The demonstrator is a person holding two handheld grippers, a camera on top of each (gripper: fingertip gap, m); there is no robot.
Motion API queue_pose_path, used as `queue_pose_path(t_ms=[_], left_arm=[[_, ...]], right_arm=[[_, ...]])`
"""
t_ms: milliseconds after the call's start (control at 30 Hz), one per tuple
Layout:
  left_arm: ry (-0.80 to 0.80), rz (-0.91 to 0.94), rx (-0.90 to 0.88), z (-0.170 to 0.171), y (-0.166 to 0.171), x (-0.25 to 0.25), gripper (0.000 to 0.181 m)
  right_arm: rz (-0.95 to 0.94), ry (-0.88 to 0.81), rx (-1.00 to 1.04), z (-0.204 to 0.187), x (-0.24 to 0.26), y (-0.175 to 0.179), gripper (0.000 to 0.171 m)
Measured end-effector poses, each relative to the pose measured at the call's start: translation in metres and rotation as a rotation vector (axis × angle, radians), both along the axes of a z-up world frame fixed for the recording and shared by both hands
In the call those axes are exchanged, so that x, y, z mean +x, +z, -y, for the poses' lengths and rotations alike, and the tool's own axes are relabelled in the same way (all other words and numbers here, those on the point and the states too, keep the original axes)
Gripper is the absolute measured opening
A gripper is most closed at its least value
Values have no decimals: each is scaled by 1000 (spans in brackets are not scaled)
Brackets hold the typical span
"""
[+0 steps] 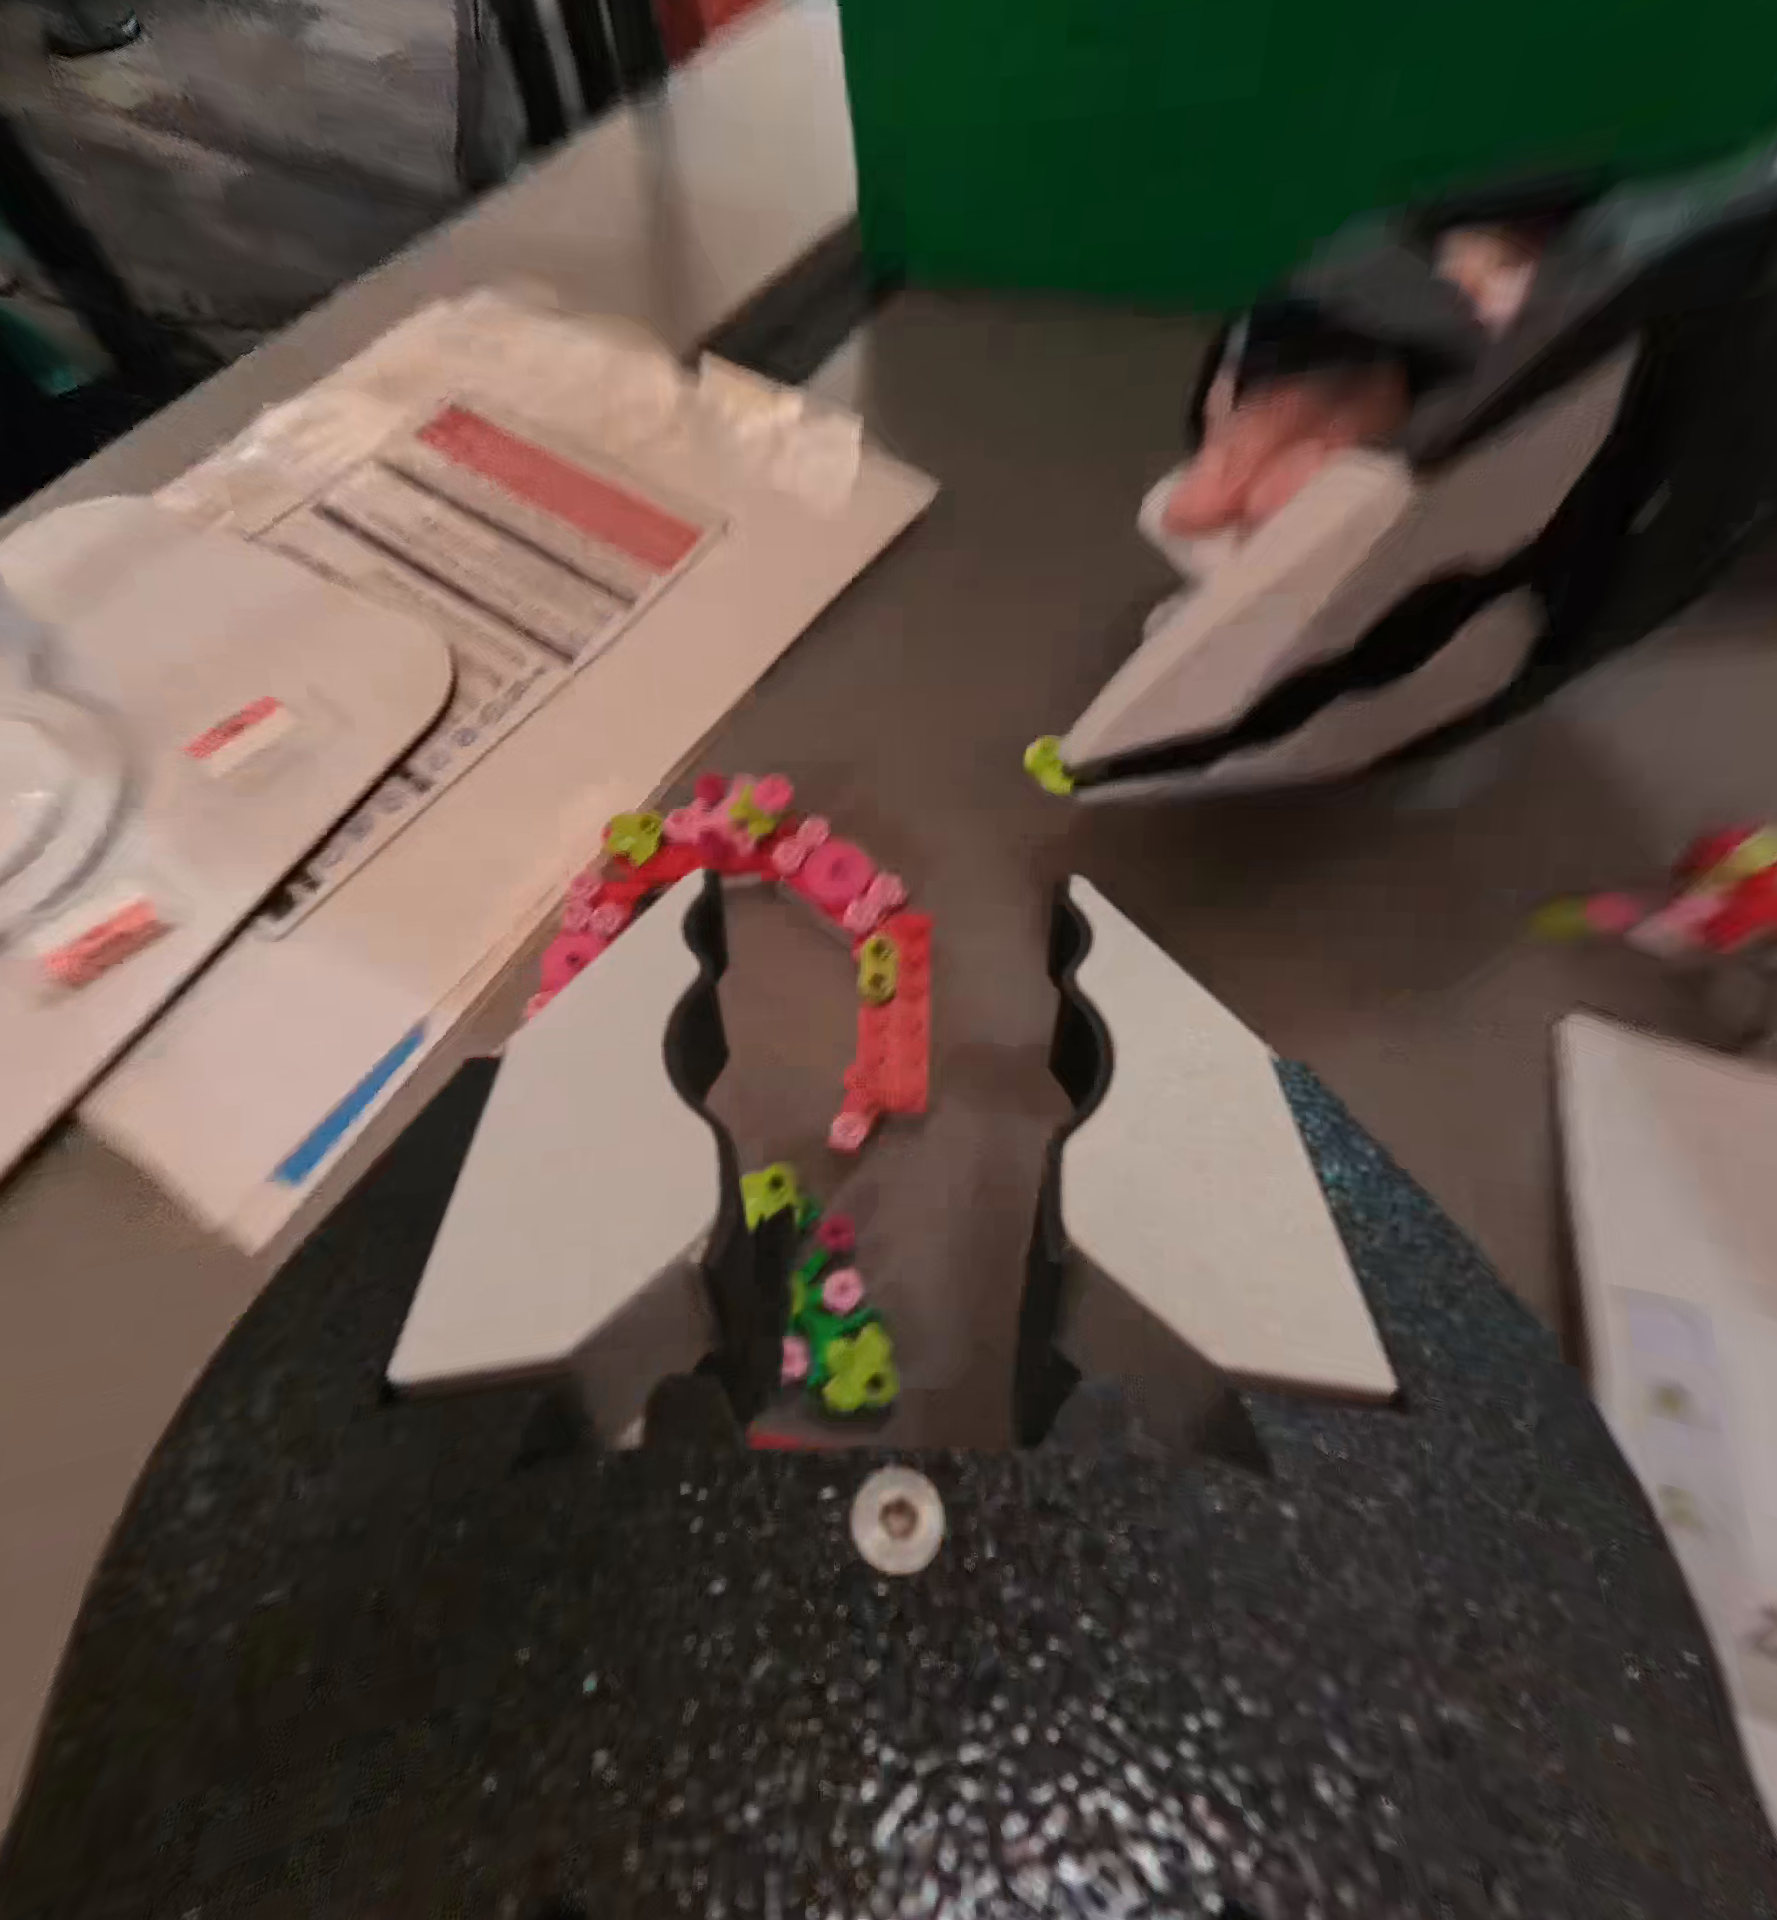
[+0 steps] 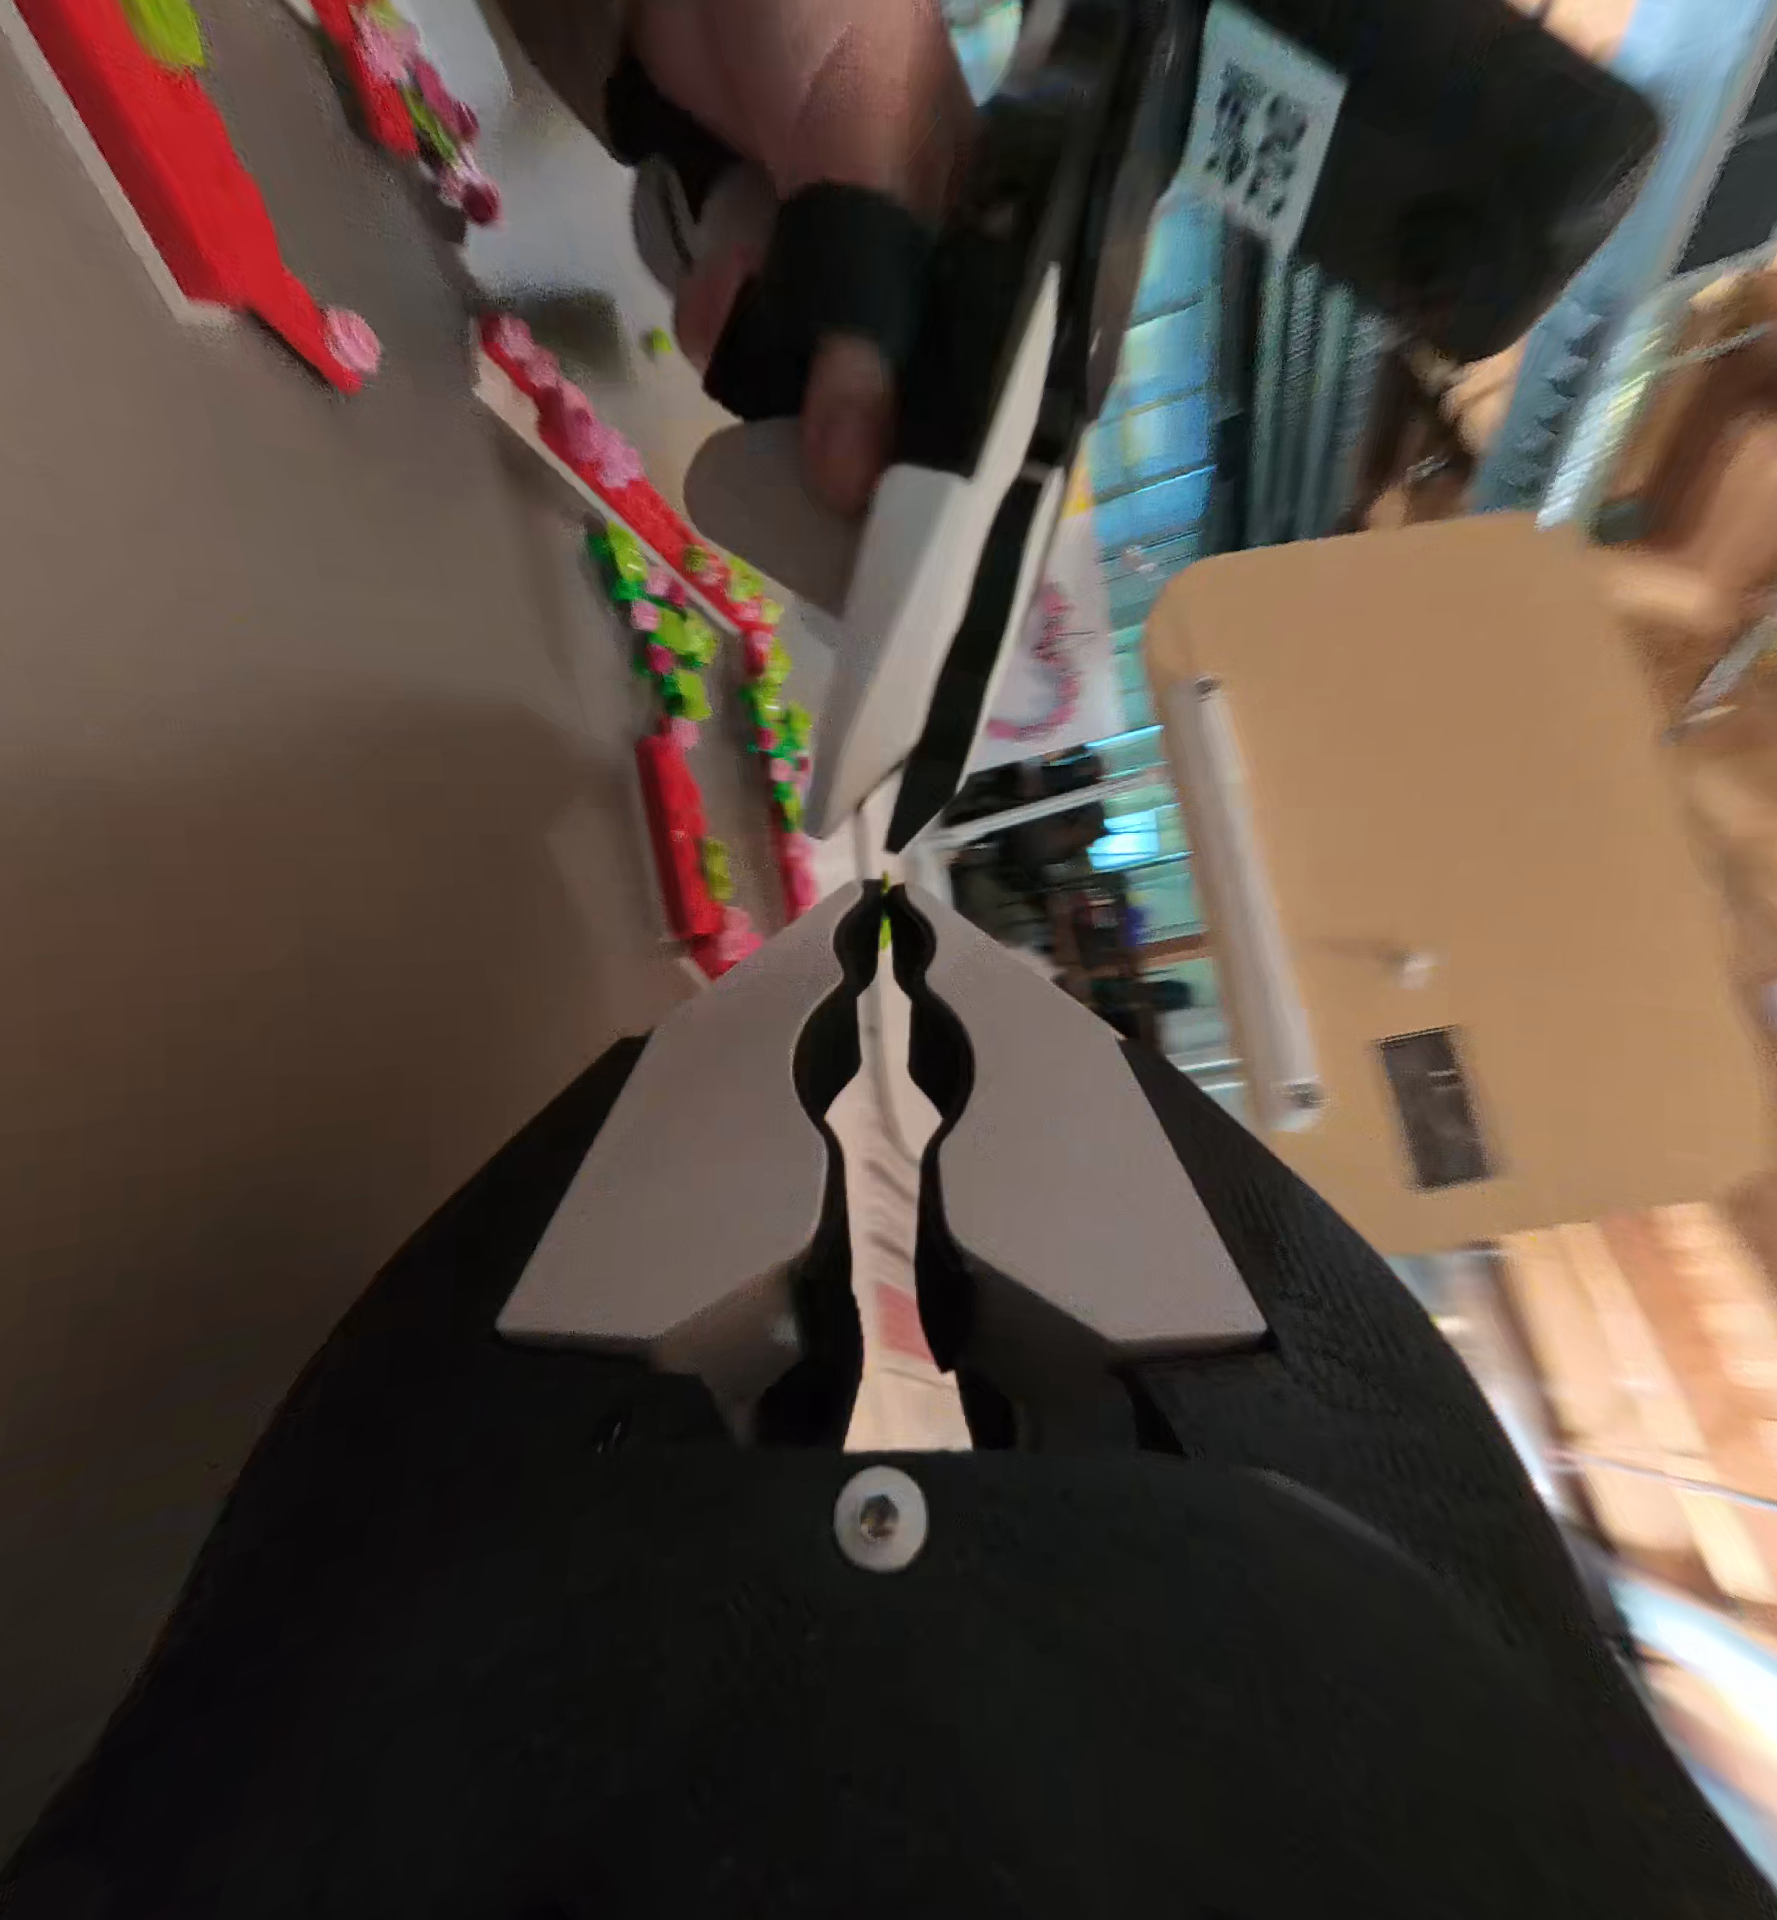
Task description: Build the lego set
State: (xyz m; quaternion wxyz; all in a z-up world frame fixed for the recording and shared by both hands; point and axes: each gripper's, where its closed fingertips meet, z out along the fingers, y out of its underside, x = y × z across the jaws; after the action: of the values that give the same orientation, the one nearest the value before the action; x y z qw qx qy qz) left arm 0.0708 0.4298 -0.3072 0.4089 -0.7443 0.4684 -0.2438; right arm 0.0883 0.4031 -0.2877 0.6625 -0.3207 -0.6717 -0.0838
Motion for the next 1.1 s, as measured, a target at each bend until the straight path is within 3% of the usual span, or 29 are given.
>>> queue_pose_path(t_ms=[67,267,567,1100], left_arm=[[-15,-176,53,0,-19,-8,63],[-54,-248,-49,7,-45,-10,52],[-103,-228,-4,10,-45,-1,16],[-90,-84,28,11,-37,7,15]], right_arm=[[-8,5,-124,-2,0,-6,0],[66,16,-230,-5,-7,-28,0],[173,7,-67,-6,-15,-40,0],[164,10,-50,-9,-15,-42,0]])
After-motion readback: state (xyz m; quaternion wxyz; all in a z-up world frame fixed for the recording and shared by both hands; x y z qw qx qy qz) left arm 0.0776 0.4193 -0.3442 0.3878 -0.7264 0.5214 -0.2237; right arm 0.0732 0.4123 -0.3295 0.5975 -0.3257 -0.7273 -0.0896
